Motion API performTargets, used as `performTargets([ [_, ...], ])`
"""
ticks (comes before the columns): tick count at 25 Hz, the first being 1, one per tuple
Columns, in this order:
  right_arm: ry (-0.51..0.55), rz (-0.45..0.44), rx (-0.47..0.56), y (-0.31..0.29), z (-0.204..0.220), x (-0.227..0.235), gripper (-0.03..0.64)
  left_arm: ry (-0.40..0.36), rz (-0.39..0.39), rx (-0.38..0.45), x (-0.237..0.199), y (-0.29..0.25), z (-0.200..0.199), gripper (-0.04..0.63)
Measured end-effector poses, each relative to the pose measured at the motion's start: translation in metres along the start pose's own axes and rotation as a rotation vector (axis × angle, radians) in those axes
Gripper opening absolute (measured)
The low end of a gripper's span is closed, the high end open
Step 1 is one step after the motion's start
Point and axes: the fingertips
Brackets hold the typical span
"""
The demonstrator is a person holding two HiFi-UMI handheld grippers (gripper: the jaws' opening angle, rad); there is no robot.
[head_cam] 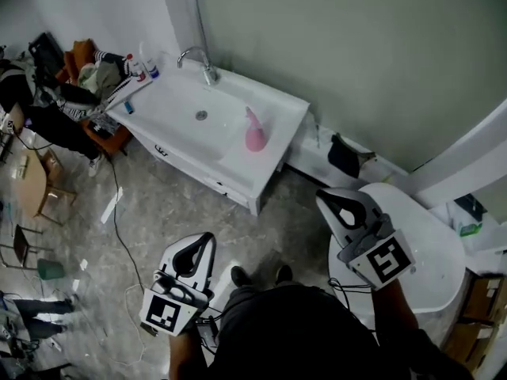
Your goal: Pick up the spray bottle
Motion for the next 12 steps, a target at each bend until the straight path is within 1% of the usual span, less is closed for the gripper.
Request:
performTargets([
  [1, 0.034, 0.002, 0.007, -0.004, -0.004, -0.006, 0.009, 0.02, 0.004, -0.006, -0.004, 0.005, 0.0, 0.002],
  [2, 0.046, 0.007, 0.012, -0.009, -0.008, -0.015, 0.009, 0.032, 0.011, -0.021, -0.01, 0.013, 0.0, 0.002],
  [5, 0.018, 0.024, -0.026, -0.025, -0.015, -0.032, 0.009, 0.041, 0.034, -0.056, -0.028, 0.03, -0.003, 0.002],
  [6, 0.02, 0.027, -0.044, -0.031, -0.018, -0.033, 0.009, 0.042, 0.04, -0.054, -0.037, 0.033, -0.007, 0.002],
  [8, 0.047, 0.027, -0.066, -0.049, -0.026, -0.034, 0.009, 0.042, 0.043, -0.014, -0.054, 0.036, -0.018, 0.002],
  [10, 0.084, 0.031, -0.039, -0.064, -0.036, -0.036, 0.009, 0.042, 0.054, 0.027, -0.065, 0.04, -0.026, 0.002],
  [11, 0.085, 0.047, -0.02, -0.068, -0.039, -0.038, 0.009, 0.04, 0.07, 0.022, -0.068, 0.042, -0.025, 0.002],
  [12, 0.071, 0.065, -0.016, -0.07, -0.039, -0.041, 0.009, 0.038, 0.082, -0.002, -0.073, 0.044, -0.021, 0.002],
])
Point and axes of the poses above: the fingertips, and each gripper's own axes: y backward along the fingers, x to its right, z out of its underside, and after that the axes turned 14 degrees about y, right-handed
